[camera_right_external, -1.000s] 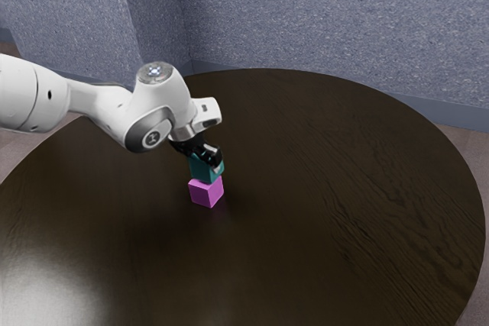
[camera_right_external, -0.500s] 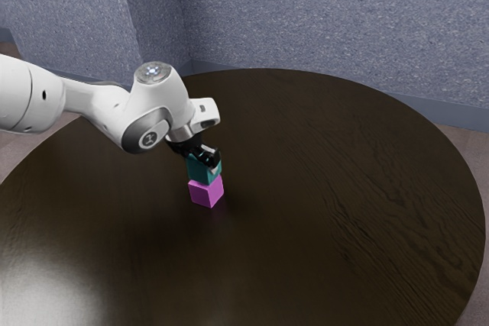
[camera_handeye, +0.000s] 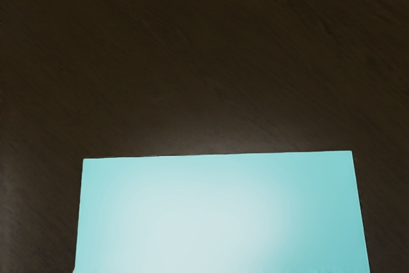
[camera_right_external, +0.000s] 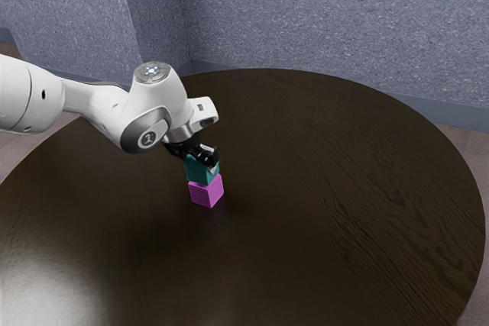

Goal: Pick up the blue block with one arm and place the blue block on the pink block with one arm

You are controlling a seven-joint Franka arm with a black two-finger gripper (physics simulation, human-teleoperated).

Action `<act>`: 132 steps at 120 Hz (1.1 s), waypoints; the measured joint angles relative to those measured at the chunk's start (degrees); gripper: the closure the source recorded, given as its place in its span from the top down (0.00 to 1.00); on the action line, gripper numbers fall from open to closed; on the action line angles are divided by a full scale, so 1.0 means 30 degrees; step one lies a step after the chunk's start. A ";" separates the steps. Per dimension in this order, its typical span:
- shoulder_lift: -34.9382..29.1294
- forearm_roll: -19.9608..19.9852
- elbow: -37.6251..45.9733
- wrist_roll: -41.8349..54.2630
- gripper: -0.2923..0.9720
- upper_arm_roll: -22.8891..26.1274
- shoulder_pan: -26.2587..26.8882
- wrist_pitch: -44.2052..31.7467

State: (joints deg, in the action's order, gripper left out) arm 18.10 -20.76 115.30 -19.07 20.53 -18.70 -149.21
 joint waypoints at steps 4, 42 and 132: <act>0.0006 -0.0006 0.0000 -0.0054 0.46 0.0000 -0.0002 0.0003; -0.0042 0.0282 -0.0006 0.0302 0.69 0.0038 -0.0009 0.0016; -0.5237 0.4840 -0.1753 0.3085 0.77 0.0277 -0.0010 0.8509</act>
State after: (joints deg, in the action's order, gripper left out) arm 2.39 -6.24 110.04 -9.82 21.36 -18.73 -123.68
